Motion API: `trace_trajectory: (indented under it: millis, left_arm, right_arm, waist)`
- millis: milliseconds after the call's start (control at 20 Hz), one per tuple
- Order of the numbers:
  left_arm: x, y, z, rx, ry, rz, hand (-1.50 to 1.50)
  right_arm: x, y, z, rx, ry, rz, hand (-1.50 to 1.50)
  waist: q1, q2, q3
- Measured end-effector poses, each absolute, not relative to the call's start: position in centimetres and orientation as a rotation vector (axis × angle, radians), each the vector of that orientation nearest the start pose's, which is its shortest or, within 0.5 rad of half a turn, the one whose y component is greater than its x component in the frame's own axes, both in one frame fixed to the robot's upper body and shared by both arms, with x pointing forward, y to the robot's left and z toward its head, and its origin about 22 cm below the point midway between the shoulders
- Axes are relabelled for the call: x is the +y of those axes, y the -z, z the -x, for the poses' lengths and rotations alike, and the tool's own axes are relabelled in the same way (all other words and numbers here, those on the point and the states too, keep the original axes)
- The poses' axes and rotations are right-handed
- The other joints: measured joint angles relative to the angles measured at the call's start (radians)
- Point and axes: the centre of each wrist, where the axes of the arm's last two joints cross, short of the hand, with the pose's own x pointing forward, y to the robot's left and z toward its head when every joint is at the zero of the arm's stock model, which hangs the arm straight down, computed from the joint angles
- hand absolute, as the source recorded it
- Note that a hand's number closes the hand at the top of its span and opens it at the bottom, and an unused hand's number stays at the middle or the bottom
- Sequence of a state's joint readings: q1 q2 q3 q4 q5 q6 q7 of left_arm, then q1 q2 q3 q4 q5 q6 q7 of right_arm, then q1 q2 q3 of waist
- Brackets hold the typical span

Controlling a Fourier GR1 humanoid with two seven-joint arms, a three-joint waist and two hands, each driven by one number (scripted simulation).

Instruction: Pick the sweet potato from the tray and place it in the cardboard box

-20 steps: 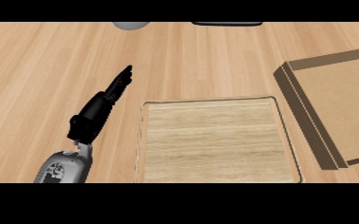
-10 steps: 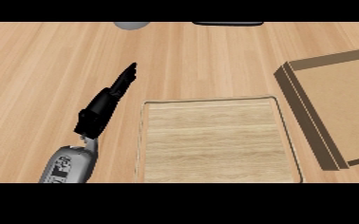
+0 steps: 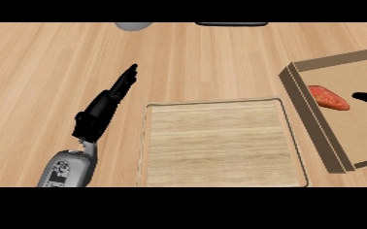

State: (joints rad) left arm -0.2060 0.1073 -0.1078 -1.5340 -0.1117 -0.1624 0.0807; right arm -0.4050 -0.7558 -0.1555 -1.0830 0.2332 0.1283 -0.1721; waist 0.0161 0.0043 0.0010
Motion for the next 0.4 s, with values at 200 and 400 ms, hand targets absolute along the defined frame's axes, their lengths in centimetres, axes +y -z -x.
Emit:
trace_trajectory:
  millis: [200, 400]
  left_arm:
    - [20.3, -4.1, -28.4, -1.604, 0.456, 0.043, 0.00]
    - [20.7, -4.1, -28.3, -1.607, 0.453, 0.039, 0.00]
  right_arm:
    - [-45.4, -13.2, -32.0, -1.656, -0.417, 0.692, -1.50]
    - [-48.3, -13.3, -31.1, -1.747, -0.186, 0.587, -1.50]
  waist:
    - [-0.008, -0.002, 0.000]
    - [-0.013, -0.003, 0.001]
